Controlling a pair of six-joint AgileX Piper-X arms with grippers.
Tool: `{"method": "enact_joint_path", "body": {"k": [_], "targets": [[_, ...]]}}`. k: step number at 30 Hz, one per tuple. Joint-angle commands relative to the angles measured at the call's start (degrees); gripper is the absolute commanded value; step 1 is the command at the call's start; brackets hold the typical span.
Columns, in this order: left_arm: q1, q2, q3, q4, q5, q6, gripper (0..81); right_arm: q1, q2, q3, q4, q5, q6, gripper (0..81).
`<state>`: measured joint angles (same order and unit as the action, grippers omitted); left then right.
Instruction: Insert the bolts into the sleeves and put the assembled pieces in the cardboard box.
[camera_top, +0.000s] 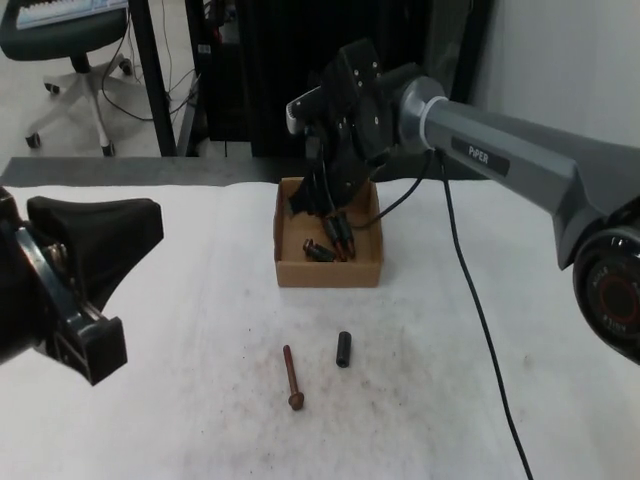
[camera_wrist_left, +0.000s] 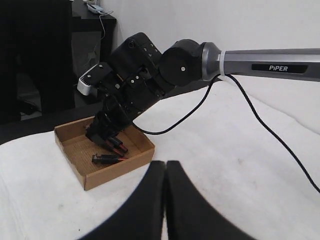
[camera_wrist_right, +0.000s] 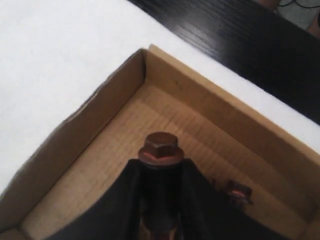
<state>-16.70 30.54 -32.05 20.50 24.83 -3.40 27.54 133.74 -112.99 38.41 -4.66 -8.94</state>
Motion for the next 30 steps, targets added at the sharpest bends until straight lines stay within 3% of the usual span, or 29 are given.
{"method": "enact_joint_path", "body": {"k": [1, 5, 7, 14, 19, 24, 27, 30], "targets": [[0.0, -0.5, 0.0, -0.6, -0.4, -0.1, 0.3, -0.1, -0.7, -0.8, 2.4, -0.2, -1.8, 13.5], [0.0, -0.5, 0.0, -0.6, -0.4, -0.1, 0.3, -0.1, -0.9, -0.8, 4.1, -1.3, -0.4, 43.3], [0.0, -0.5, 0.0, -0.6, -0.4, -0.1, 0.3, -0.1, -1.3, -0.8, 4.7, -1.3, 0.4, 48.9], [0.0, -0.5, 0.0, -0.6, -0.4, -0.1, 0.3, -0.1, -5.9, -0.9, 5.3, -1.2, 0.4, 48.9], [0.0, 0.4, 0.0, 1.6, -0.2, -0.3, 0.3, -0.5, -12.5, -0.9, 14.5, 0.0, 0.4, 48.8], [0.0, 6.5, 0.0, 2.5, 8.8, -10.6, 0.3, -0.8, -18.6, -0.2, 26.6, 0.8, 2.3, 39.4], [-0.5, 10.6, 0.0, 3.9, 10.3, -11.6, 0.3, -0.2, -21.2, 1.0, 29.4, -7.5, 4.4, 35.6], [-0.5, 12.7, 0.0, 5.8, 4.3, -9.9, 0.3, 1.7, -21.7, 1.5, 31.0, -11.9, 7.8, 35.6]]}}
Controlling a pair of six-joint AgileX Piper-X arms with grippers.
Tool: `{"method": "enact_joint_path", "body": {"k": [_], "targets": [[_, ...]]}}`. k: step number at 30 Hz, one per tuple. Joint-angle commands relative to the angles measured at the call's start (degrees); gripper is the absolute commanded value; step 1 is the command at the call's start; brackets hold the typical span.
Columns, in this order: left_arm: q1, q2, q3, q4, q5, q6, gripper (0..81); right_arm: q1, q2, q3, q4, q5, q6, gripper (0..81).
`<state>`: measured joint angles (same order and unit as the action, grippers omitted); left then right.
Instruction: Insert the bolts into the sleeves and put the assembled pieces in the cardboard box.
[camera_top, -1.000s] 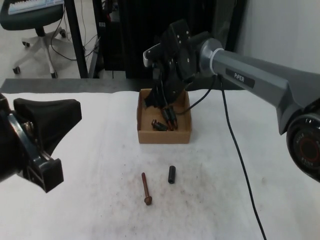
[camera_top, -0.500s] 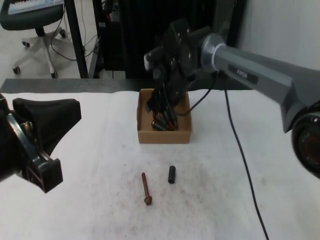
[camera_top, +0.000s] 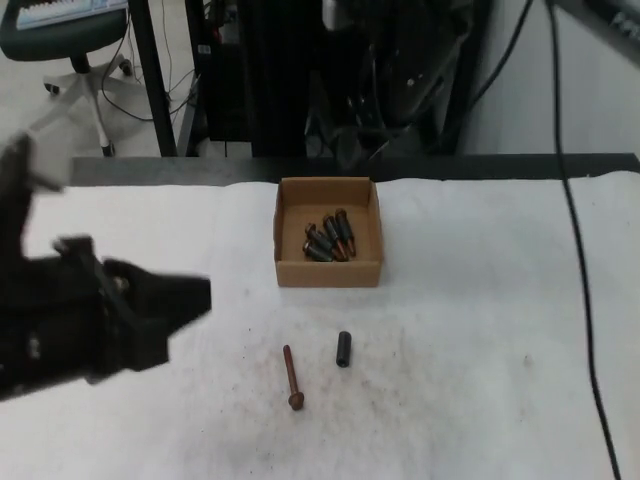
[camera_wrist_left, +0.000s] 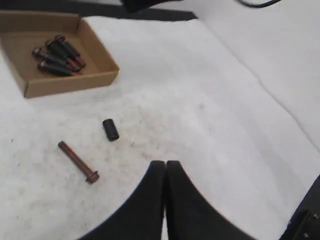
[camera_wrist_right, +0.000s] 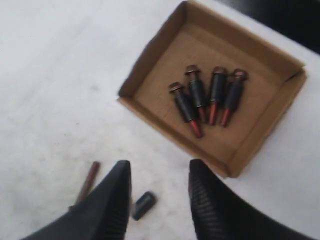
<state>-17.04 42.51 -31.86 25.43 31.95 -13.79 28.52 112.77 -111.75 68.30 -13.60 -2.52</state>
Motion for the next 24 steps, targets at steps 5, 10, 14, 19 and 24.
{"method": "enact_joint_path", "body": {"k": [5, 10, 14, 19, 24], "targets": [[-0.2, 0.9, -0.2, 1.3, -10.7, 4.0, 0.3, 7.2, 0.8, 2.6, 1.5, 6.3, 1.9, 35.6], [0.1, 0.9, -0.2, 3.7, -10.7, 5.1, 0.3, 12.3, 4.7, 6.4, -1.0, 10.5, 3.4, 35.6], [0.1, 0.9, -0.2, 8.0, -10.9, 9.2, 0.3, 13.3, 8.8, 7.8, -1.6, 8.3, 6.9, 35.6], [0.1, 0.9, -0.2, 11.4, -11.9, 11.5, 0.3, 13.3, 11.5, 8.0, -1.6, 3.3, 9.2, 35.6], [0.1, 0.9, -0.2, 11.2, -11.9, 12.5, 0.3, 13.3, 11.8, 8.0, -3.8, 3.4, 9.5, 35.6]]}}
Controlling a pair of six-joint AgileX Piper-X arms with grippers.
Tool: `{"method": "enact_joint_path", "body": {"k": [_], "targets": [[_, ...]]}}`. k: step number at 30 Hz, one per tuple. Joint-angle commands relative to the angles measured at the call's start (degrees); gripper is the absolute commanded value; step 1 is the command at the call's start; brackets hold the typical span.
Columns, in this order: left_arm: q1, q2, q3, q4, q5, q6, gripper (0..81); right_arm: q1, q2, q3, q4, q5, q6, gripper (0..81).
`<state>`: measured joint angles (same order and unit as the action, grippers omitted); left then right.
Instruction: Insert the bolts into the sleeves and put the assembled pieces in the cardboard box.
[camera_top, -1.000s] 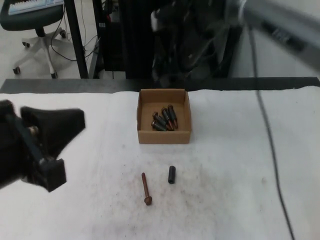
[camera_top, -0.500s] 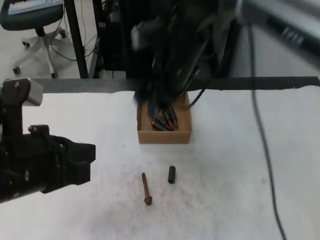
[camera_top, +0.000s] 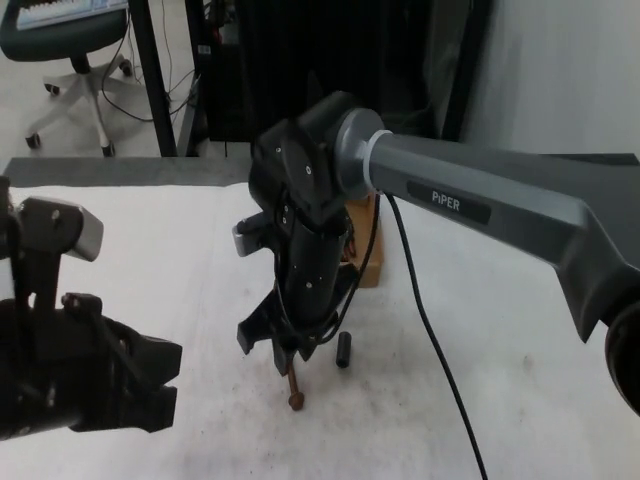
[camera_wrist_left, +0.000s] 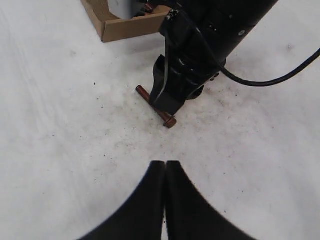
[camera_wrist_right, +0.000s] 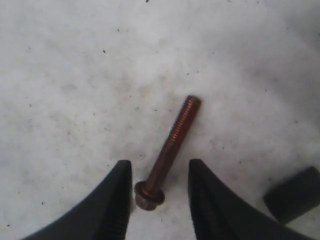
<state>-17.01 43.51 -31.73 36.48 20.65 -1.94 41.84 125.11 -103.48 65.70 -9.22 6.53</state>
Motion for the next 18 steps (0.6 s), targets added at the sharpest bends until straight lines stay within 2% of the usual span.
{"method": "enact_joint_path", "body": {"k": [1, 8, 18], "targets": [[0.1, -0.1, -0.3, 0.1, -0.6, 0.7, 0.3, 0.0, -0.5, -0.3, -1.5, -1.0, 0.6, 35.6], [0.1, -0.1, -0.3, 0.1, -0.6, 0.7, 0.3, 1.1, -0.2, -0.3, -0.8, -1.9, 1.2, 35.6], [0.1, -0.1, -0.3, 0.2, -0.6, 0.9, 0.3, 1.6, -0.1, -0.1, -1.0, 2.0, 1.2, 35.6]]}}
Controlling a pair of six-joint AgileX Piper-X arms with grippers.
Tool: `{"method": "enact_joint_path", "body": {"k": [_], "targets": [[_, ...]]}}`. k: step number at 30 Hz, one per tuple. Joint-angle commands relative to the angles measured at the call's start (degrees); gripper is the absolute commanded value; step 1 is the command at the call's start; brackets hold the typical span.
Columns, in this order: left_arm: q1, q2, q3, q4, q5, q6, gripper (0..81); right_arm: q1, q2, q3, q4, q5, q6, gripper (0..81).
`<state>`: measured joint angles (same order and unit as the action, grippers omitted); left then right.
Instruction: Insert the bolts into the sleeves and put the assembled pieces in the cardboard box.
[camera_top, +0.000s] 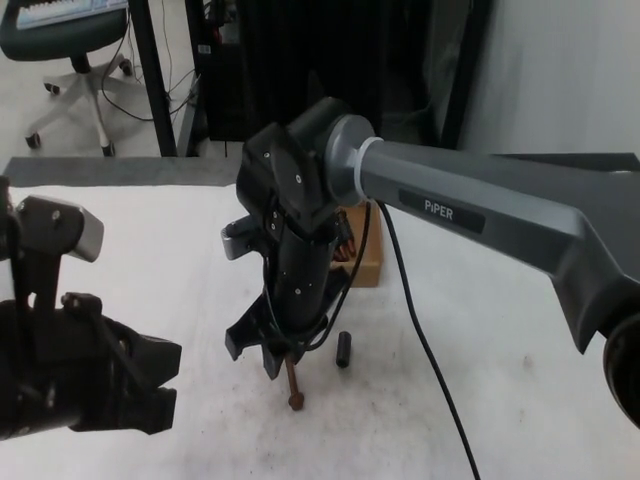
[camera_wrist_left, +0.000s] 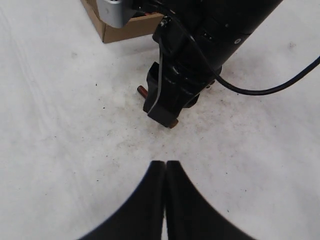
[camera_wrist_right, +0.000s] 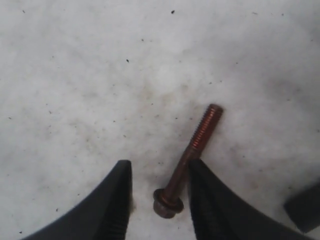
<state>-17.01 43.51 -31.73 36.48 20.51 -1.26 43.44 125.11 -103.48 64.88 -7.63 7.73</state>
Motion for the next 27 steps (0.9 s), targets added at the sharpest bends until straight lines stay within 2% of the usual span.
{"method": "enact_joint_path", "body": {"k": [1, 14, 15, 17, 21, 27], "targets": [[0.1, -0.1, -0.3, 0.2, -0.5, 0.2, 0.3, 0.0, -0.1, -0.1, -0.2, 1.7, 0.0, 35.6], [0.1, -0.1, -0.3, 0.2, -0.5, 0.5, 0.3, 0.0, -0.1, 6.0, -3.6, 2.2, -0.1, 34.2], [0.1, -0.1, -0.3, 0.2, -0.5, 0.9, 0.3, 0.0, -0.1, 6.4, -3.8, 1.5, -0.1, 32.5], [0.1, -0.1, -0.3, 0.2, -0.5, 0.9, 0.3, 0.0, -0.1, 7.1, -4.2, 1.3, -0.1, 23.7], [0.1, -0.1, -0.3, 0.2, -0.5, 0.9, 0.3, 0.0, -0.1, 7.3, -4.8, 1.3, -4.8, 0.6], [0.1, -0.1, -0.3, 0.2, -0.5, 0.9, 0.3, 0.4, -0.3, 7.2, -2.6, 2.3, -22.1, 0.8]]}}
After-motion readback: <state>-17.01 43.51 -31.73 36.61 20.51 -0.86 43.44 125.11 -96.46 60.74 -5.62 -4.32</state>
